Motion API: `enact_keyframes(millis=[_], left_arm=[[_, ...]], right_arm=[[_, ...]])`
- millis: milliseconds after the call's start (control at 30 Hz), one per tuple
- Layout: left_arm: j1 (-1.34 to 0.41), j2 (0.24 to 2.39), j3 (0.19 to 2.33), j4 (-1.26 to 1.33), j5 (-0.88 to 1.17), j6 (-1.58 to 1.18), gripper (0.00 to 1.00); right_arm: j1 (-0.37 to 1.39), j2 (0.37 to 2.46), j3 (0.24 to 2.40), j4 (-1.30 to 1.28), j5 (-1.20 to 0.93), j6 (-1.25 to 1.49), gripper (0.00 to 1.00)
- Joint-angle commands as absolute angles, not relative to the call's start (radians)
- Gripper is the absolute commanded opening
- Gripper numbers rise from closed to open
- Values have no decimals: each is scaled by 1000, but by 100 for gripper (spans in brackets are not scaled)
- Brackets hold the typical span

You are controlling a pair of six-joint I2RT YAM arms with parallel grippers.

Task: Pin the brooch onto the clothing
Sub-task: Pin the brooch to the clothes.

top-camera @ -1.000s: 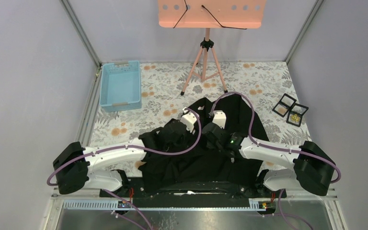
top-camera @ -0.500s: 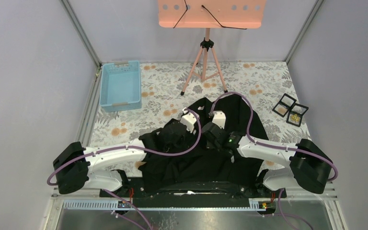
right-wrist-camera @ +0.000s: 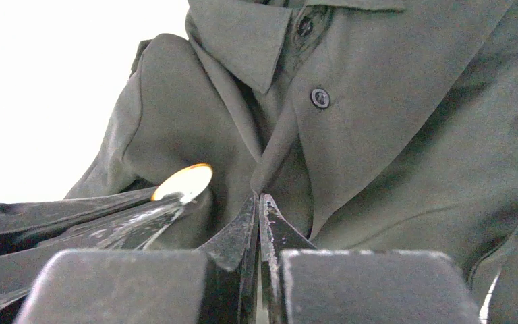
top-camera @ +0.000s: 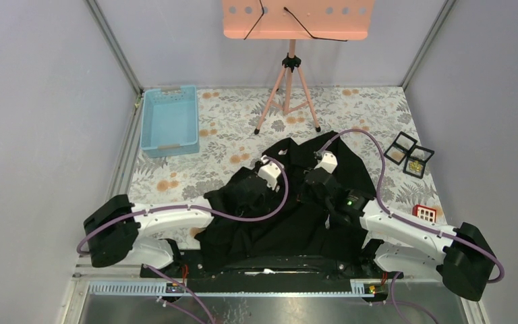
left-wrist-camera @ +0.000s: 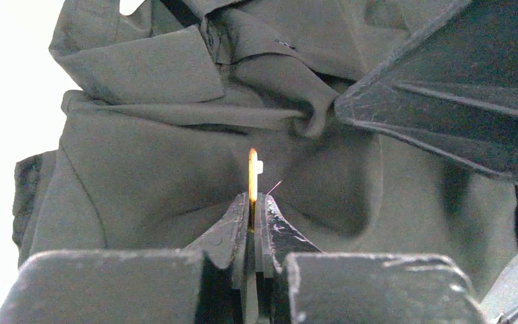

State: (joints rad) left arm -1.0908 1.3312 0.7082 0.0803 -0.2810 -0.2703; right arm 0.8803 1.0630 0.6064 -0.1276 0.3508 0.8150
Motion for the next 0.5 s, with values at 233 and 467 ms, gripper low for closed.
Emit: enact_keyframes(millis=[233,467], left_arm=[[-1117,1426,772,181,-315,-317,0],[-1147,1419,747,242,-320,-317,0]], right_arm=[[874,1003,574,-46,260,871,0],[874,1003,561,-40,271,885,0]])
